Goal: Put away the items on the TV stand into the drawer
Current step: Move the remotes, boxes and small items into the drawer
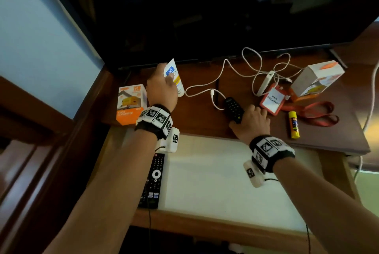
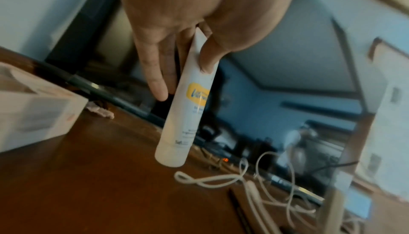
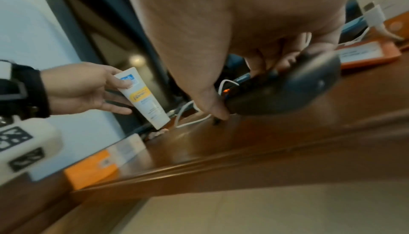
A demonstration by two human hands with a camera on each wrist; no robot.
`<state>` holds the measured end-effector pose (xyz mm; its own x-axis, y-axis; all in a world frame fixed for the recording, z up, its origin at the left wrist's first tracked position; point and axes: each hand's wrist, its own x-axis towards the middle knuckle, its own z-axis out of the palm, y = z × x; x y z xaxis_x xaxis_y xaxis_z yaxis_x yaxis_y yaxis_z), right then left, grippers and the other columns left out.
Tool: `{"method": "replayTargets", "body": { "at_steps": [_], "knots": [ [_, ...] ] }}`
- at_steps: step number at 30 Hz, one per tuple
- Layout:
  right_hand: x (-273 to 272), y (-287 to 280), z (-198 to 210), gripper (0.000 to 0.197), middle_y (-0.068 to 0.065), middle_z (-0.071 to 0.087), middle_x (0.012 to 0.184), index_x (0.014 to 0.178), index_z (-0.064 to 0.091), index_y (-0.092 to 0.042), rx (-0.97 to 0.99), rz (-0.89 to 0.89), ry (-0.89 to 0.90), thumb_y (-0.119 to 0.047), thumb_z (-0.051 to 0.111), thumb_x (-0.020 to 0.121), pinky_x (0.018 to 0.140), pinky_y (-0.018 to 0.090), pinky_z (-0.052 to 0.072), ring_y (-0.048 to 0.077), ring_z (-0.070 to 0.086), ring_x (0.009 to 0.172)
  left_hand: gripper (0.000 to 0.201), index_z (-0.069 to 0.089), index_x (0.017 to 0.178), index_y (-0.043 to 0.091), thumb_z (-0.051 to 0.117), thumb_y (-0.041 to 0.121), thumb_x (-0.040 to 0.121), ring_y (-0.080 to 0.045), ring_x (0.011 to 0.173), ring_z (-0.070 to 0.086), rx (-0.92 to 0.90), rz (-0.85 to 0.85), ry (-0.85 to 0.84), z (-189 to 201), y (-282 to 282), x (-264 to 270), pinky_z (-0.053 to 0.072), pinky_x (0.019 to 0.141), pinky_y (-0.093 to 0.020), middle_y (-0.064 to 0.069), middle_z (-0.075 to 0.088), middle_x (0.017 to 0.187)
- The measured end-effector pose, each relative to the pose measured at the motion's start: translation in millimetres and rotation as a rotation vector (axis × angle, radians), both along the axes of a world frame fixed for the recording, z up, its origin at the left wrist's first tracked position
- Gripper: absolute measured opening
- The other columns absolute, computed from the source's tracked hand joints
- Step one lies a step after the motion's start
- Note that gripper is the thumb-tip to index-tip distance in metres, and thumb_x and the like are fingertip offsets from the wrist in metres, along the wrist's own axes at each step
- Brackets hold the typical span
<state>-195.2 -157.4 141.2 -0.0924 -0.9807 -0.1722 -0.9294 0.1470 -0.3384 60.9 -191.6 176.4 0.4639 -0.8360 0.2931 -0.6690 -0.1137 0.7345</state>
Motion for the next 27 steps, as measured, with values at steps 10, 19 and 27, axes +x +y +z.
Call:
{"method": "replayTargets", "body": {
  "at_steps": [10, 19, 27],
  "knots": [
    [30.7, 103.9, -14.7, 0.046, -0.004, 0.058, 0.109, 0.113, 0.055, -0.025, 0.129, 0.529, 0.048, -0.044, 0.068, 0.073, 0.088, 0.040, 0.042, 0.023, 0.050, 0.107, 0.016, 0.060, 0.107, 0.019, 0.066, 0.019, 0.092, -0.028, 0.085, 0.069, 0.290, -0.514, 0.251, -16.1, 139.9, 42.6, 0.060, 0.071, -0.050, -0.003, 0.070, 0.094],
    [76.0, 105.7, -74.1, 0.042, -0.003, 0.063, 0.122, 0.127, 0.058, -0.027, 0.258, 1.271, 0.385, -0.013, 0.063, 0.087, 0.088, 0.041, 0.040, 0.024, 0.049, 0.113, 0.015, 0.060, 0.105, 0.010, 0.067, 0.001, 0.094, -0.026, 0.078, 0.073, 0.911, -0.623, 0.232, -119.9, 135.3, 49.2, 0.064, 0.062, -0.047, -0.014, 0.069, 0.099],
    [114.0, 103.8, -98.0, 0.045, -0.004, 0.066, 0.129, 0.130, 0.062, -0.027, 0.203, 1.407, 0.231, -0.008, 0.063, 0.089, 0.096, 0.040, 0.039, 0.025, 0.050, 0.125, 0.024, 0.070, 0.103, 0.019, 0.083, 0.017, 0.084, -0.022, 0.079, 0.067, 1.023, -0.610, -0.033, -143.5, 130.2, 55.7, 0.059, 0.071, -0.036, -0.009, 0.069, 0.112]
  ]
}}
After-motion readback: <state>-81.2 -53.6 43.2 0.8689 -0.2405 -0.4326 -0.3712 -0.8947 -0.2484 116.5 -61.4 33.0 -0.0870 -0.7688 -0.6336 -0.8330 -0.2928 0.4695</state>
